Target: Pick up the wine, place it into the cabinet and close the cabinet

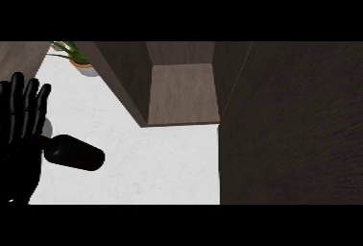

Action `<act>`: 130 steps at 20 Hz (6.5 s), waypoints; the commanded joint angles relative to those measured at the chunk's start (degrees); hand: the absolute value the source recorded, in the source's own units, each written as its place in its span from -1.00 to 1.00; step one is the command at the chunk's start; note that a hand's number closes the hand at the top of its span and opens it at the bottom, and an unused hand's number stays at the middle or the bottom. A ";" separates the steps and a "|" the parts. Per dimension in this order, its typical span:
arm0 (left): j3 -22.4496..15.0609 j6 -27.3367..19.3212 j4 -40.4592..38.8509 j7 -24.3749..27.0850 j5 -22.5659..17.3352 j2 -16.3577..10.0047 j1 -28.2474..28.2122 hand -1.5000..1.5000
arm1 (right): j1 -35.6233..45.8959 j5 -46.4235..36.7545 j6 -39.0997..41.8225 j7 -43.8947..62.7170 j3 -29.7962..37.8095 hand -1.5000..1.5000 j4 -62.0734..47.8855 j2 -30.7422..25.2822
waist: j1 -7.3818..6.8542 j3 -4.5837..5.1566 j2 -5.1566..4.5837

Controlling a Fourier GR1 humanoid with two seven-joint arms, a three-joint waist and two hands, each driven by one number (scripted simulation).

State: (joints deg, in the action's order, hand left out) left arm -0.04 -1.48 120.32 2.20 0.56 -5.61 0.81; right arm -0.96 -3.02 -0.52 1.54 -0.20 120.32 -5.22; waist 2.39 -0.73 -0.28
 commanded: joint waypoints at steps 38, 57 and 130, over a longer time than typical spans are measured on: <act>19.84 19.76 15.70 -24.29 -67.24 -20.58 -17.03 -1.00 | 0.87 5.39 1.09 29.35 -10.81 -1.00 23.73 1.01 | -2.72 0.74 0.35; 29.10 27.07 -3.34 -29.16 -66.49 -21.54 -9.32 -1.00 | -2.60 6.28 1.88 32.58 -10.84 -1.00 29.99 0.17 | -2.16 0.74 0.36; 16.72 51.13 -80.35 28.76 -5.83 -13.99 14.22 -1.00 | 6.03 2.07 -0.87 39.32 -13.05 -1.00 29.31 0.60 | -1.67 0.87 0.25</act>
State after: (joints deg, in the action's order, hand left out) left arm 17.70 43.77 43.43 25.19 -6.09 -18.90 13.72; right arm 4.14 1.92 0.32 36.09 -10.44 142.82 -5.21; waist 0.69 0.07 -0.04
